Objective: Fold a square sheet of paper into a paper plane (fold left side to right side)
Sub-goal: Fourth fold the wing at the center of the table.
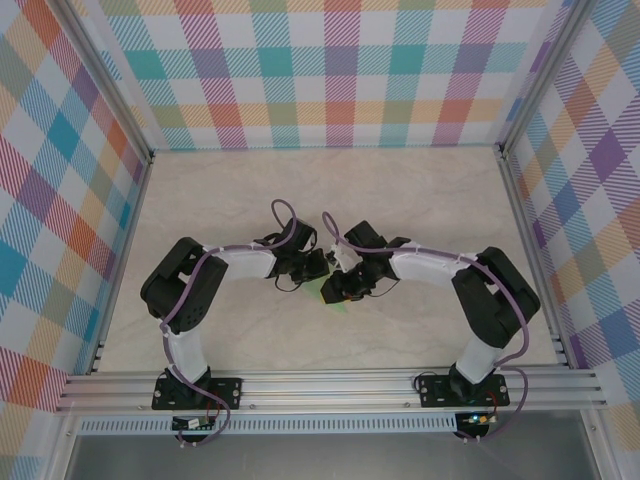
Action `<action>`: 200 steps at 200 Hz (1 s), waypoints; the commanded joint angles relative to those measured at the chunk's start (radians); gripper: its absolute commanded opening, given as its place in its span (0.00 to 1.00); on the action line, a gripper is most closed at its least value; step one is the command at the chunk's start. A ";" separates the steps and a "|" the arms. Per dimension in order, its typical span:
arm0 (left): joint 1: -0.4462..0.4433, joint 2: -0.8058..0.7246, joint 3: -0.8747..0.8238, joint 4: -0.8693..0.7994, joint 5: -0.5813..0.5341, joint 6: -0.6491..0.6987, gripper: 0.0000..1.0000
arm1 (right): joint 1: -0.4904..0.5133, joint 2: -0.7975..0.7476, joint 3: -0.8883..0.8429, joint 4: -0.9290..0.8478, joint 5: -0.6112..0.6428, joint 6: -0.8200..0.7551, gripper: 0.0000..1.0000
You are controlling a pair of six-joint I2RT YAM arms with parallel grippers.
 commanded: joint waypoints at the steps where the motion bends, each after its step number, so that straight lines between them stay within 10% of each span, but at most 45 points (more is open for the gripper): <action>1: 0.007 0.002 -0.037 -0.128 -0.056 0.007 0.09 | 0.001 0.037 0.040 -0.009 0.015 -0.006 0.35; 200: 0.007 0.008 -0.027 -0.143 -0.061 0.015 0.08 | 0.022 0.101 0.043 -0.118 0.175 -0.049 0.34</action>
